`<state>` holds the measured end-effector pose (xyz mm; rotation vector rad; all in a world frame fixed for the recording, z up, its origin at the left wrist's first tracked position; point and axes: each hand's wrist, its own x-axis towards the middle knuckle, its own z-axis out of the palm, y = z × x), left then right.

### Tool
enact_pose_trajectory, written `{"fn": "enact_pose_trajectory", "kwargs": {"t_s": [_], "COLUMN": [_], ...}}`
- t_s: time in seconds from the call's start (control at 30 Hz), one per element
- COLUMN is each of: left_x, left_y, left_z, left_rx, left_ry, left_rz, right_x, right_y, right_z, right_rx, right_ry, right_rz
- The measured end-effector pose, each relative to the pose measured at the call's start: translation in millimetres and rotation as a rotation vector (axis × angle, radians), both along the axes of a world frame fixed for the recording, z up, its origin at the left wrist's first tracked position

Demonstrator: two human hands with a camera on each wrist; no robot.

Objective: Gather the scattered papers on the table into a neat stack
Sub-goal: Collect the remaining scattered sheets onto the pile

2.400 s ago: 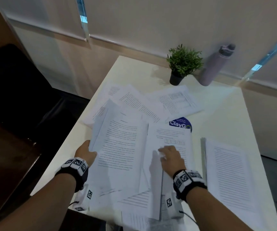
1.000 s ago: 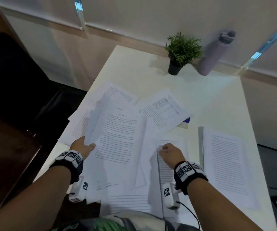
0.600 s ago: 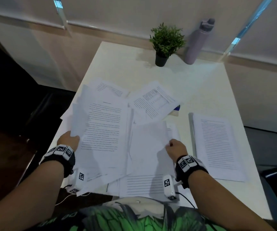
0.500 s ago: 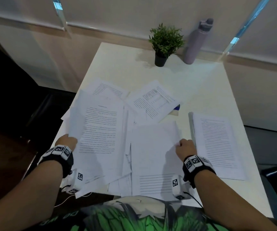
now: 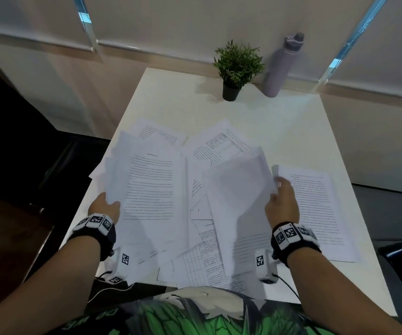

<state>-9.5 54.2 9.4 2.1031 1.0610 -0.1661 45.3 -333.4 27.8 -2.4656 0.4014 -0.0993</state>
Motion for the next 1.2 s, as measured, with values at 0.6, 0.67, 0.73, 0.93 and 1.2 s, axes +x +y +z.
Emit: {"fn": "enact_pose_trajectory", "kwargs": {"t_s": [0.6, 0.67, 0.73, 0.93, 1.2], "left_x": [7.1, 9.6, 10.4, 11.6, 24.7], "left_y": [5.2, -9.0, -21.3, -62.2, -72.2], "left_z": [-21.8, -23.5, -26.8, -25.8, -30.9], "left_rx": [-0.213, -0.243, -0.321, -0.349, -0.142], "left_ry": [0.166, 0.147, 0.107, 0.123, 0.007], "left_rz": [0.078, 0.007, -0.013, -0.231, -0.349], "right_x": [13.4, 14.4, 15.8, 4.8, 2.5], "right_y": [33.0, 41.4, 48.9, 68.0, 61.7], "right_z": [-33.6, -36.7, -36.8, -31.8, -31.0], "right_rx": [0.265, 0.284, 0.310, 0.646, 0.456], "right_ry": [0.333, 0.348, 0.372, 0.597, 0.399], "right_rz": [0.011, 0.050, 0.081, 0.087, 0.139]}}
